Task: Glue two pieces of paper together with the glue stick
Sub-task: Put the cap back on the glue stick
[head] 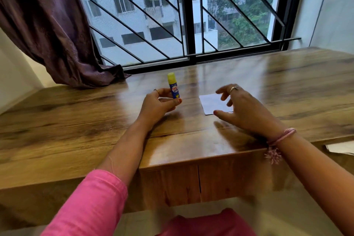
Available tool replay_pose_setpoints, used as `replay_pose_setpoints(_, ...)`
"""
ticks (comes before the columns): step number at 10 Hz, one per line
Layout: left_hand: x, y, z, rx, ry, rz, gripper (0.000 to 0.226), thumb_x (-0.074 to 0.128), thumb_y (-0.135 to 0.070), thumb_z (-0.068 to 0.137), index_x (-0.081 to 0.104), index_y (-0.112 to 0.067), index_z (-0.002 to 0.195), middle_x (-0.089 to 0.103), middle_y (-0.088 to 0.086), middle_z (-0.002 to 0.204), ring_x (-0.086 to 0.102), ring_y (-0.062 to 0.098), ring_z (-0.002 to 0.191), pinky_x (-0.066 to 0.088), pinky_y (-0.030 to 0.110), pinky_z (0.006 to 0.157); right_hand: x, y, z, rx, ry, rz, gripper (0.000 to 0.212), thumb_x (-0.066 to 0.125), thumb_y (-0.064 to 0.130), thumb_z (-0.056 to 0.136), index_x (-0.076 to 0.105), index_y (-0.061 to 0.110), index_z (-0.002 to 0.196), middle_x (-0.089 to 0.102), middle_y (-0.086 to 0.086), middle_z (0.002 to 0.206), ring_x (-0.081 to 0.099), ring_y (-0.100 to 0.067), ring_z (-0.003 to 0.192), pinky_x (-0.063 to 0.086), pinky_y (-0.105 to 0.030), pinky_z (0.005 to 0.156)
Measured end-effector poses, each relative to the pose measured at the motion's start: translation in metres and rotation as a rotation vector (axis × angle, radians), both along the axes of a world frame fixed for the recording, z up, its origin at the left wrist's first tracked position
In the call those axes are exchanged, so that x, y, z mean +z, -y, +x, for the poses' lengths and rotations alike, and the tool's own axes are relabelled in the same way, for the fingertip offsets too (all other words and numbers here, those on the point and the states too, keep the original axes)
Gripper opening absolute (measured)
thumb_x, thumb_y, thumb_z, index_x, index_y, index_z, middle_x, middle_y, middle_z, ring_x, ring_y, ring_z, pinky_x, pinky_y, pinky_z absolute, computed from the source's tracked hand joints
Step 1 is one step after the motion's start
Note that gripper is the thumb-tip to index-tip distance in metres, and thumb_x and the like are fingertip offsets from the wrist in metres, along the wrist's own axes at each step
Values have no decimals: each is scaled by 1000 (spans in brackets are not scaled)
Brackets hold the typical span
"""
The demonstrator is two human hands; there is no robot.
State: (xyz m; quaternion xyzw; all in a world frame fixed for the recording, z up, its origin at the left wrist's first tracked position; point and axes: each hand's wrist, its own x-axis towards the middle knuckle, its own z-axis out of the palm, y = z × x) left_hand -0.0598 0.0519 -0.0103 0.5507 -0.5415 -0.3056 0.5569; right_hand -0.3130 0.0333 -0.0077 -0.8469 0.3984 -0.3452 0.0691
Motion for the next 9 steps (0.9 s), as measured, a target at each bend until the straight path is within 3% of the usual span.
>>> replay_pose_setpoints(1, -5, 11, 7, 65, 103, 34, 43, 82, -14, 73, 64, -7, 111, 72, 6, 95, 69, 13, 79, 54, 18, 65, -2, 1, -7, -46, -98, 66, 47, 68, 36, 79, 52, 19, 120, 51, -4, 122, 56, -23, 106, 48, -48, 89)
replay_pose_setpoints(3, -9, 31, 10, 153, 240, 84, 39, 85, -19, 69, 64, -17, 102, 70, -3, 90, 68, 9, 81, 56, 25, 74, -6, -1, 0, -147, -303, 47, 38, 47, 44, 90, 53, 23, 121, 52, -2, 129, 48, -25, 116, 41, -43, 90)
replay_pose_setpoints(5, -6, 49, 9, 144, 281, 151, 29, 86, -20, 67, 64, -30, 83, 73, -7, 89, 69, 12, 87, 54, 30, 76, -7, 1, 6, -88, -387, 81, 40, 37, 44, 96, 50, 28, 130, 47, 7, 138, 39, -22, 124, 34, -42, 92)
replay_pose_setpoints(6, -6, 54, 9, 155, 265, 183, 29, 87, -22, 65, 66, -28, 85, 74, -3, 93, 68, 14, 89, 53, 34, 82, -9, 4, 6, -57, -394, 73, 41, 34, 45, 97, 48, 31, 133, 44, 10, 142, 36, -21, 126, 32, -41, 93)
replay_pose_setpoints(8, -5, 56, 10, 138, 173, 227, 33, 87, -21, 63, 69, -26, 90, 75, -5, 92, 68, 10, 88, 50, 29, 78, -11, 5, 8, -42, -410, 88, 42, 30, 43, 99, 40, 37, 139, 37, 16, 149, 30, -18, 127, 25, -39, 93)
replay_pose_setpoints(9, -4, 55, 8, 138, 195, 221, 34, 87, -20, 65, 69, -24, 94, 74, -5, 93, 68, 11, 90, 52, 32, 84, -11, 3, 7, -41, -396, 102, 46, 29, 42, 99, 31, 35, 144, 39, 11, 149, 30, -19, 127, 24, -39, 91)
